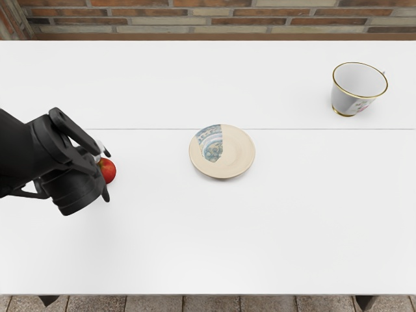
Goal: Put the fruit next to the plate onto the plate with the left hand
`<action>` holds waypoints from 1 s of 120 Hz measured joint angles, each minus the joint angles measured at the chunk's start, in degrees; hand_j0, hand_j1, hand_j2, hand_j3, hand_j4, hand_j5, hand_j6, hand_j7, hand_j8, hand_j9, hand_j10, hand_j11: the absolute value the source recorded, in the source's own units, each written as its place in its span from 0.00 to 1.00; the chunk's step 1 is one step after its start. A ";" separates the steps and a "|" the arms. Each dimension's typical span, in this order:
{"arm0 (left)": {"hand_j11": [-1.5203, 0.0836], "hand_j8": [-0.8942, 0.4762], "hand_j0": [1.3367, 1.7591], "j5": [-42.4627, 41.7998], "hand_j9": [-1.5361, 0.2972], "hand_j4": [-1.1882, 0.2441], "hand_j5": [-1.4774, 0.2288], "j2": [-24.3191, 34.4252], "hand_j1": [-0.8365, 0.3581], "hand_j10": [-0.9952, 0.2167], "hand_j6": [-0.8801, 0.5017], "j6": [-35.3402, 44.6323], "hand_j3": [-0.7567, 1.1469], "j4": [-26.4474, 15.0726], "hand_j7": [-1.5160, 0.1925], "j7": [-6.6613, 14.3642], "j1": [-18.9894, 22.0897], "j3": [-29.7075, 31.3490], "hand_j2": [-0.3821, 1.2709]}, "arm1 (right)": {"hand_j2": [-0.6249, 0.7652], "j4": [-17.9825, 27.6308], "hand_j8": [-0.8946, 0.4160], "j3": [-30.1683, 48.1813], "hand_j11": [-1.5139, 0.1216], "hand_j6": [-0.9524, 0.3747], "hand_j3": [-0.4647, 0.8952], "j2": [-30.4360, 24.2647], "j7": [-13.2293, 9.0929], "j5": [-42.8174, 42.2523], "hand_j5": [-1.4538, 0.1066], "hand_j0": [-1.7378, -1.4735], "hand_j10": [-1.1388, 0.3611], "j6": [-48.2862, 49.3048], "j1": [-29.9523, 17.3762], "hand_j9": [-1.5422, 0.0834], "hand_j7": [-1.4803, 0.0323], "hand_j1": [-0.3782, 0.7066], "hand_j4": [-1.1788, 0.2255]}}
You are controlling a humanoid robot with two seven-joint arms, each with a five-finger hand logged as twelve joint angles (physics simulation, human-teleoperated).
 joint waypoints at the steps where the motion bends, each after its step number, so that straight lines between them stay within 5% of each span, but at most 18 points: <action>1: 0.73 0.45 0.76 -0.03 0.64 0.64 0.66 0.00 0.72 0.59 0.44 0.00 0.40 0.00 0.68 0.00 0.00 0.00 0.26 | 0.45 0.00 0.67 0.00 0.92 0.71 0.34 0.00 0.00 0.00 0.92 0.30 0.75 0.00 0.00 0.94 0.97 0.04 0.83; 110: 0.68 0.41 0.76 0.08 0.60 0.60 0.61 0.00 0.66 0.54 0.39 0.00 0.40 2.46 0.63 0.09 0.95 0.30 0.27 | 0.45 0.00 0.67 -0.01 0.92 0.71 0.34 0.00 0.00 0.00 0.92 0.30 0.75 0.00 0.00 0.94 0.97 0.04 0.83; 113: 0.67 0.40 0.76 0.03 0.59 0.59 0.60 0.00 0.64 0.53 0.38 0.00 0.40 2.75 0.62 0.11 2.06 0.32 0.27 | 0.45 0.00 0.67 -0.02 0.92 0.71 0.34 0.00 0.00 0.00 0.92 0.30 0.75 0.00 0.00 0.94 0.97 0.04 0.83; 115: 0.65 0.50 0.76 0.22 0.47 0.56 0.60 0.00 0.63 0.52 0.46 0.15 0.40 2.98 0.52 0.05 2.53 0.32 0.28 | 0.45 0.00 0.67 -0.02 0.92 0.71 0.34 0.00 0.00 0.00 0.92 0.30 0.75 0.00 0.00 0.94 0.97 0.04 0.83; 120: 0.60 0.48 0.76 -0.05 0.49 0.51 0.55 0.00 0.56 0.46 0.50 0.16 0.40 3.39 0.44 0.08 2.72 0.29 0.28 | 0.45 0.00 0.67 -0.02 0.92 0.71 0.34 0.00 0.00 0.00 0.92 0.30 0.75 0.00 0.00 0.94 0.97 0.04 0.83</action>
